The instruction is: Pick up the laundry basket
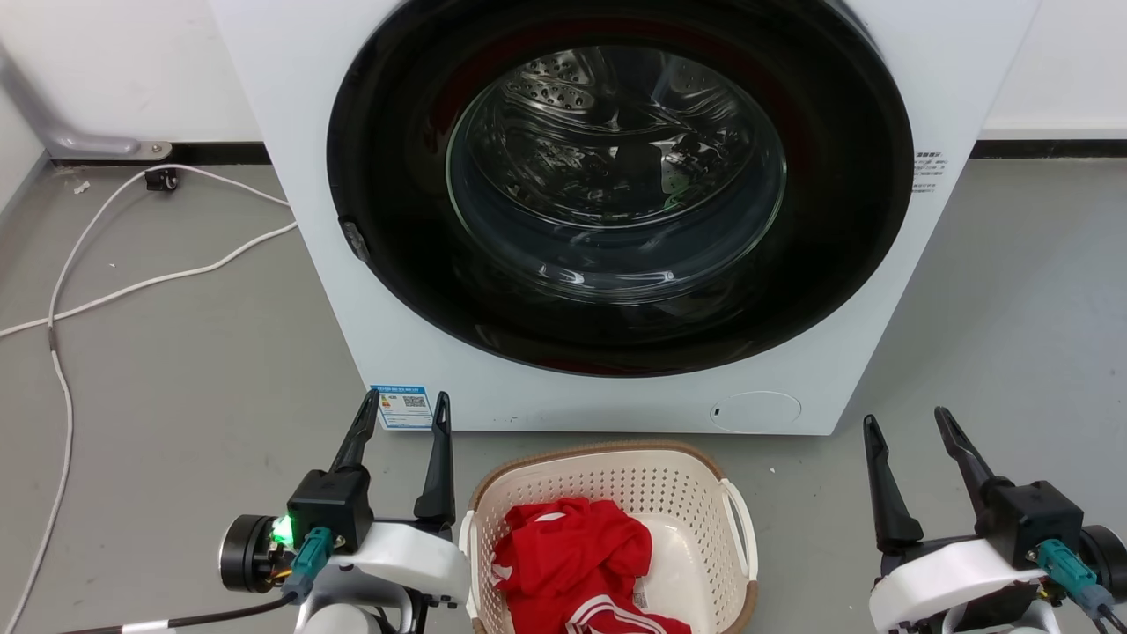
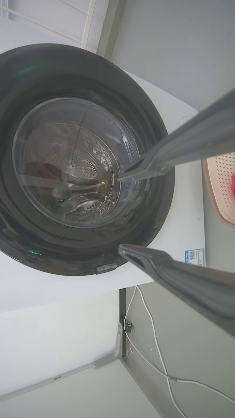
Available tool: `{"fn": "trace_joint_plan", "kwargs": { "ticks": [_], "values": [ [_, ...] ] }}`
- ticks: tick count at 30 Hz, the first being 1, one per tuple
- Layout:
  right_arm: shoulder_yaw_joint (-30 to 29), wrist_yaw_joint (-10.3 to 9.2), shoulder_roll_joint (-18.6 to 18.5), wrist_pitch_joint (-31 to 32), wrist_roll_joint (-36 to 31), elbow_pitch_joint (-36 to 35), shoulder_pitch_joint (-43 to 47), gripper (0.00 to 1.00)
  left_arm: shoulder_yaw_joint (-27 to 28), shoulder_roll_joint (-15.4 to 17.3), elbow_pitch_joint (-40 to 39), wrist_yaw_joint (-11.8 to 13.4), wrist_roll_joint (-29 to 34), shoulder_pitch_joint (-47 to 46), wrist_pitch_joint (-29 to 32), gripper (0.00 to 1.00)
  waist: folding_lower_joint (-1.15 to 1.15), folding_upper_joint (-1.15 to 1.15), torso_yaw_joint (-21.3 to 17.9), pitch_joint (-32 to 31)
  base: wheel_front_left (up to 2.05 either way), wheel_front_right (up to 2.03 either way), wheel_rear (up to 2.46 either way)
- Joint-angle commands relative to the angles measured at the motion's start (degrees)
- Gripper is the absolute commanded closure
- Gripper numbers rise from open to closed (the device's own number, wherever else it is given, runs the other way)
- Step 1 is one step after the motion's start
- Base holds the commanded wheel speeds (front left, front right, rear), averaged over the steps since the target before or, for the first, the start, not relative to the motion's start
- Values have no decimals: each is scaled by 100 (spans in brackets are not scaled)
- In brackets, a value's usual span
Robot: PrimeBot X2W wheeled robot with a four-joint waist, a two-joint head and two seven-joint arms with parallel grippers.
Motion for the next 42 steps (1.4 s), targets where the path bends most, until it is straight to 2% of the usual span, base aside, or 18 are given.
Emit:
{"fn": "trace_joint_plan", "kwargs": {
  "ticks": [1, 13, 33, 42],
  "values": [
    [10, -2, 14, -42, -127, -45, 61, 0, -21, 8, 6, 29, 120, -64, -50, 0, 0, 0, 4, 1, 0, 0, 0],
    [40, -2, 18, -145, -554, -92, 79, 0, -93, 5, 25, 70, 484, -69, -172, 0, 0, 0, 18, 20, 0, 0, 0],
    [20, -2, 18, -82, -281, 38, 34, 0, -82, 5, 103, 90, 327, -68, -172, 0, 0, 0, 22, 94, 0, 0, 0],
    [95, -2, 17, 178, 42, 465, -153, 0, -105, 5, 816, 52, 24, -217, -161, 0, 0, 0, 6, 502, 0, 0, 0]
  ]
}}
